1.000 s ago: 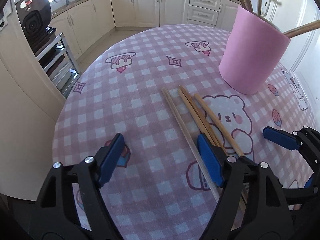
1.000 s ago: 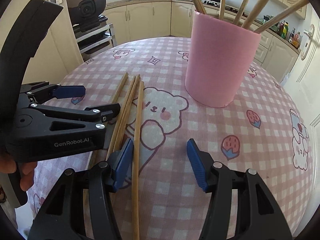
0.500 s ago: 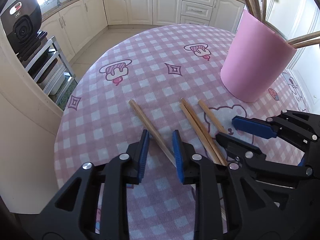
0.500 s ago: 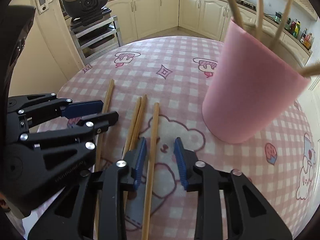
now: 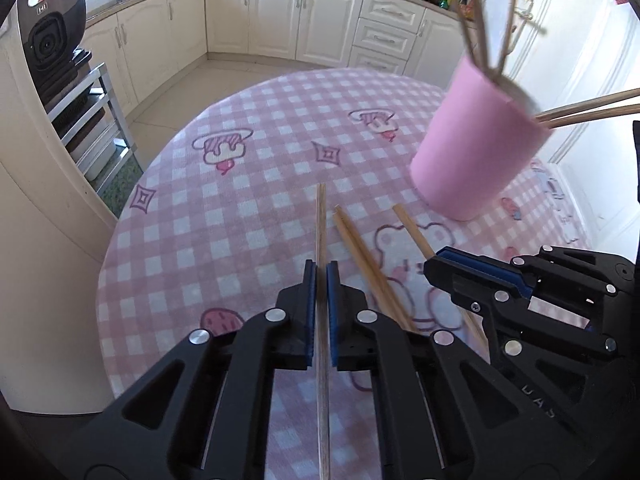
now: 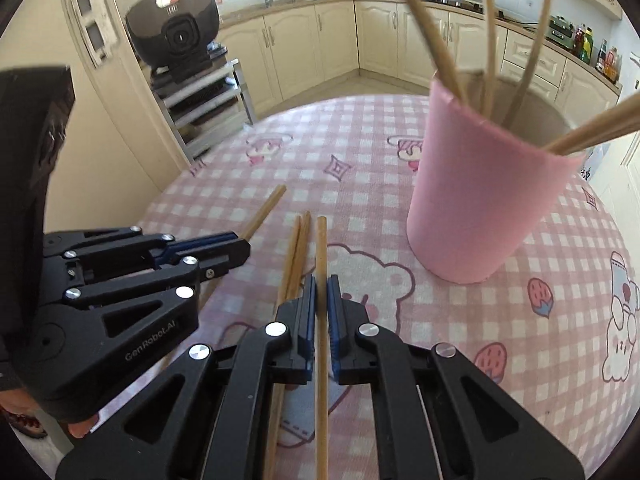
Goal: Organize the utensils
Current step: 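Raise both held chopsticks upright and carry them over the pink cup, then open both grippers to release the chopsticks into the cup, then move both grippers back toward the last chopsticks on the table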
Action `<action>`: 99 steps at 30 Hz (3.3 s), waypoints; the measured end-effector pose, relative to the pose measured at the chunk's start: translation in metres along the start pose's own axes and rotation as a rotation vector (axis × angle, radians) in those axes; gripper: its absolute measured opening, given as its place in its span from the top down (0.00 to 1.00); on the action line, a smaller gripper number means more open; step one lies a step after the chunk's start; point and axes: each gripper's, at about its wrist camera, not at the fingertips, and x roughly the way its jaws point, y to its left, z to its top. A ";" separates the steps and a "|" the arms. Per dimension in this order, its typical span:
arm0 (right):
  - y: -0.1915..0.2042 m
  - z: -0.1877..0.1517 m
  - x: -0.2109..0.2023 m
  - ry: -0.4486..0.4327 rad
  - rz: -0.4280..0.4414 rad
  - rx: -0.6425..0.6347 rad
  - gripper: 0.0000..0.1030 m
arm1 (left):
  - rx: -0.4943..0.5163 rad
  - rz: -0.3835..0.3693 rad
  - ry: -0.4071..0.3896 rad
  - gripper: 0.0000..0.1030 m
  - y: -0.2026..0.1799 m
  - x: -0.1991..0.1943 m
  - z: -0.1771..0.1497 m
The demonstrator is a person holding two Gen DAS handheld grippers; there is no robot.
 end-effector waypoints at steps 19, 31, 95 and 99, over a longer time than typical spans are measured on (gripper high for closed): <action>0.008 0.005 -0.134 -0.324 0.167 0.051 0.95 | 0.079 -0.158 -0.307 0.95 -0.040 -0.153 0.008; 0.002 -0.006 -0.160 -0.386 0.152 0.045 0.95 | 0.081 -0.184 -0.361 0.95 -0.047 -0.176 0.004; -0.046 0.024 -0.135 -0.534 -0.232 0.019 0.95 | 0.116 -0.093 -0.467 0.42 -0.077 -0.109 0.071; -0.043 0.020 -0.140 -0.544 -0.230 0.018 0.89 | 0.144 -0.063 -0.483 0.42 -0.079 -0.116 0.065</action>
